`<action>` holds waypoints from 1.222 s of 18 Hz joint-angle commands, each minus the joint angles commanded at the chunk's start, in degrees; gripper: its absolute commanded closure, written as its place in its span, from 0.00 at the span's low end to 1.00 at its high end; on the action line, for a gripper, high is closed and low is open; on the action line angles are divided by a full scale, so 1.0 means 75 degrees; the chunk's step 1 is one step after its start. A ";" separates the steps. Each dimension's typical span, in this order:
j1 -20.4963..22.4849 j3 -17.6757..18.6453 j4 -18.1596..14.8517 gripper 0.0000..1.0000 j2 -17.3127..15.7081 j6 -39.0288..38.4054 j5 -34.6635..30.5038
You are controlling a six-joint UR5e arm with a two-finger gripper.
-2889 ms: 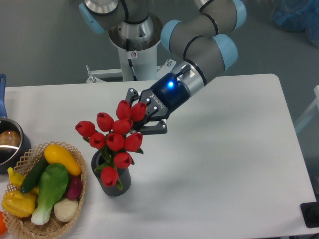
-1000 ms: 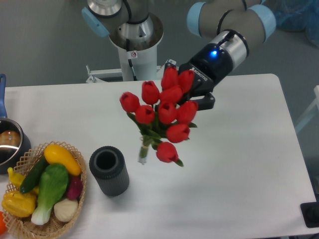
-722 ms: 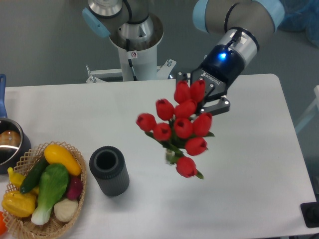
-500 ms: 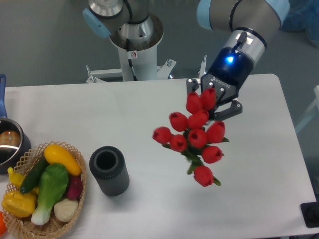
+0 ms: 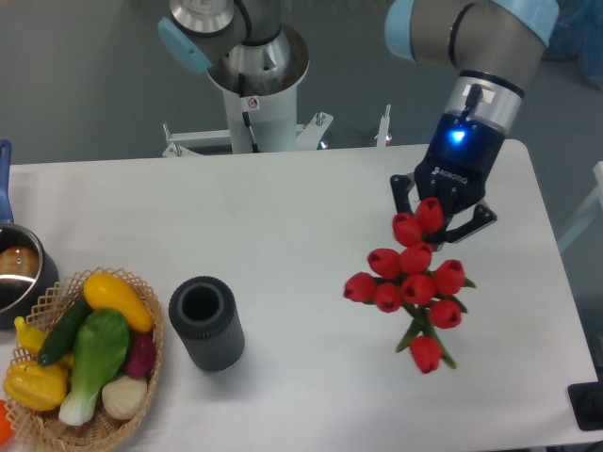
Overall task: Pick up the flowers from the vase
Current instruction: 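Carry the tulip bunch away from the vase over the open table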
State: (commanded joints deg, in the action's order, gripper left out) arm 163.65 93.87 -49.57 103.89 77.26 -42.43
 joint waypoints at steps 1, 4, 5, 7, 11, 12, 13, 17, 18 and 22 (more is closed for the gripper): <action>0.0012 0.0000 -0.0035 1.00 0.0012 0.0000 -0.0199; 0.0012 0.0000 -0.0128 1.00 0.0035 0.0000 -0.1007; 0.0012 -0.0011 -0.0245 1.00 0.0035 0.0000 -0.1277; 0.0012 -0.0093 -0.0456 1.00 0.0047 0.0000 -0.1606; -0.0046 -0.0117 -0.0656 1.00 0.0094 -0.0012 -0.2402; -0.0082 -0.0117 -0.0726 1.00 0.0094 0.0000 -0.2741; -0.0128 -0.0105 -0.0854 1.00 0.0094 0.0000 -0.3104; -0.0550 -0.0012 -0.1371 1.00 0.0094 0.0012 -0.4851; -0.0562 -0.0046 -0.1394 1.00 0.0105 0.0000 -0.4981; -0.0586 -0.0082 -0.1569 1.00 0.0117 -0.0012 -0.5169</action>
State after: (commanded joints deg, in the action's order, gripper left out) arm 159.26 93.25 -61.34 104.76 77.17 -81.20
